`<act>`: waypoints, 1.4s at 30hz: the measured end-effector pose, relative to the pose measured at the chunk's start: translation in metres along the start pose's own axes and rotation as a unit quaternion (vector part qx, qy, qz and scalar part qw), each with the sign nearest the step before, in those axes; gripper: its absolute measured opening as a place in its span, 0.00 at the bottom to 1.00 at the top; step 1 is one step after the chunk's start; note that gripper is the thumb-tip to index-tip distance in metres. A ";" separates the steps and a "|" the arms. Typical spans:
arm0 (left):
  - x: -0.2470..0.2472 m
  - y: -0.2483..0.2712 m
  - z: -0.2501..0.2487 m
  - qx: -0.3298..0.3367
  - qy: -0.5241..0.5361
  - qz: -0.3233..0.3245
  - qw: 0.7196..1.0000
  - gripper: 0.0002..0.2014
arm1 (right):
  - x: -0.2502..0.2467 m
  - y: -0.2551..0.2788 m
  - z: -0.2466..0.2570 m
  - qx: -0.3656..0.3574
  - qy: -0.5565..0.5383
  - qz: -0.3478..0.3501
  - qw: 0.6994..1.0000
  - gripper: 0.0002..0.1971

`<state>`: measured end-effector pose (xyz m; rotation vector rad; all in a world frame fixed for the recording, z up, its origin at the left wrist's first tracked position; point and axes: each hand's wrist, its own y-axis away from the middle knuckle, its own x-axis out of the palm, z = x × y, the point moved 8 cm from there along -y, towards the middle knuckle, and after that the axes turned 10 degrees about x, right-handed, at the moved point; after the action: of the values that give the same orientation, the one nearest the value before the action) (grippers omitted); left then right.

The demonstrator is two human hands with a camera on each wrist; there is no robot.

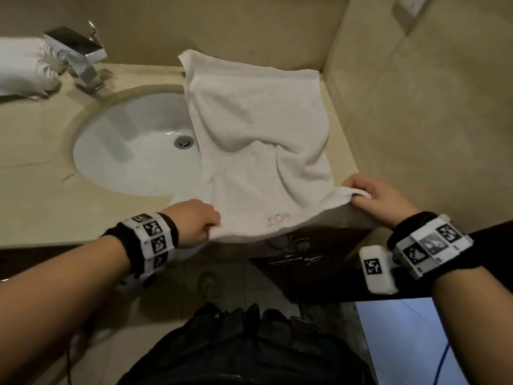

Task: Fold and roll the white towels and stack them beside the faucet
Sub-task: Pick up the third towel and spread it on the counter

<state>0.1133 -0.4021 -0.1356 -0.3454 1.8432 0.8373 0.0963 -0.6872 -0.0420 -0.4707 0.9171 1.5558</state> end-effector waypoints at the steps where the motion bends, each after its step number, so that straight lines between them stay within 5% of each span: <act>1: 0.003 0.005 0.006 -0.019 0.046 0.029 0.998 0.12 | 0.003 -0.001 0.001 -0.002 0.002 0.040 0.999 0.12; 4: 0.005 0.025 0.021 -0.039 0.103 0.119 0.987 0.08 | 0.029 0.008 -0.006 0.042 0.076 0.221 0.971 0.05; 7: -0.009 0.030 0.036 -0.057 0.140 0.023 0.988 0.08 | 0.044 0.007 -0.021 0.105 -0.005 0.302 0.948 0.16; 9: -0.026 0.024 0.049 -0.086 0.119 -0.102 0.984 0.08 | 0.041 -0.018 -0.030 0.127 -0.082 0.213 0.965 0.15; 11: -0.025 0.017 0.059 -0.134 0.064 -0.111 0.983 0.14 | 0.027 -0.051 -0.055 0.187 -0.002 0.022 0.982 0.18; 13: -0.017 0.013 0.061 -0.156 0.034 -0.089 0.983 0.10 | 0.028 -0.067 -0.072 0.253 0.066 -0.075 0.962 0.23; 19: 0.002 0.020 0.062 -0.142 0.035 -0.028 0.989 0.05 | 0.038 -0.088 -0.088 0.265 0.057 -0.123 0.955 0.06; 23: 0.014 0.030 0.047 -0.095 0.042 0.078 0.992 0.08 | 0.007 -0.081 -0.112 0.287 0.022 -0.191 0.939 0.09; 30: 0.011 0.026 0.037 -0.055 0.098 0.138 0.984 0.07 | 0.016 -0.084 -0.108 0.314 0.167 -0.084 0.931 0.13; 32: -0.002 0.019 0.047 -0.062 0.125 0.114 0.984 0.07 | 0.007 -0.091 -0.093 0.296 0.201 -0.097 0.929 0.14; 35: -0.039 0.003 0.085 -0.119 0.188 -0.004 0.975 0.06 | 0.002 -0.115 -0.060 0.225 0.183 -0.098 0.952 0.11; 42: -0.096 -0.048 0.216 -0.301 0.340 -0.202 0.868 0.18 | -0.006 -0.210 -0.011 0.136 0.122 -0.093 0.979 0.13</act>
<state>0.3315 -0.3019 -0.1159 -1.5380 1.9637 1.0538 0.2969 -0.7043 -0.1050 -0.5403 1.2196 1.1976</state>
